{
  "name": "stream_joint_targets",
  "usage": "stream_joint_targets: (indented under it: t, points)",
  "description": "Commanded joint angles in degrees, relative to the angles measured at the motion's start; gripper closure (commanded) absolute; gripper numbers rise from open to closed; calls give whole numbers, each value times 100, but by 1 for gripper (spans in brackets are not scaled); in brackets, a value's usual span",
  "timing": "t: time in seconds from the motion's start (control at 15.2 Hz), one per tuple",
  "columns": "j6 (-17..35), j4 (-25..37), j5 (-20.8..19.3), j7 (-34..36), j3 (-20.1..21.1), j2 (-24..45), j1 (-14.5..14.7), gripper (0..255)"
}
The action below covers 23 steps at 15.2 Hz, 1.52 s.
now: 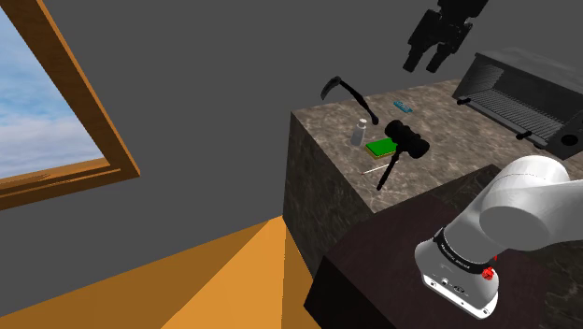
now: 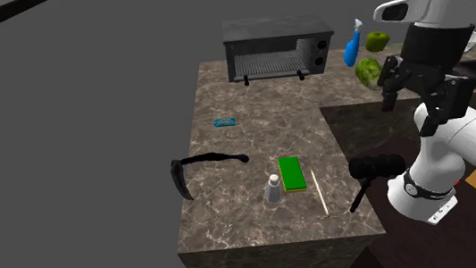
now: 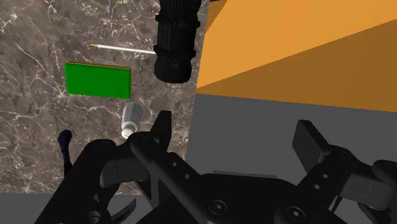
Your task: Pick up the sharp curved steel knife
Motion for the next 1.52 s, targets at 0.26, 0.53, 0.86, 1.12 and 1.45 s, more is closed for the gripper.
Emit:
stream_joint_targets:
  t: [0.26, 0.53, 0.86, 1.12, 1.45]
  points:
    - [570, -234, -287, -453, -270, 352, -60, 0]
    - [1156, -355, -533, -885, -546, 813, -116, 0]
    - [1885, -338, -761, -1403, -901, 1530, -160, 0]
    - [2440, -187, -857, -1815, -1185, 2200, -174, 0]
    - [3063, 171, -831, -2354, -1525, 3137, -175, 0]
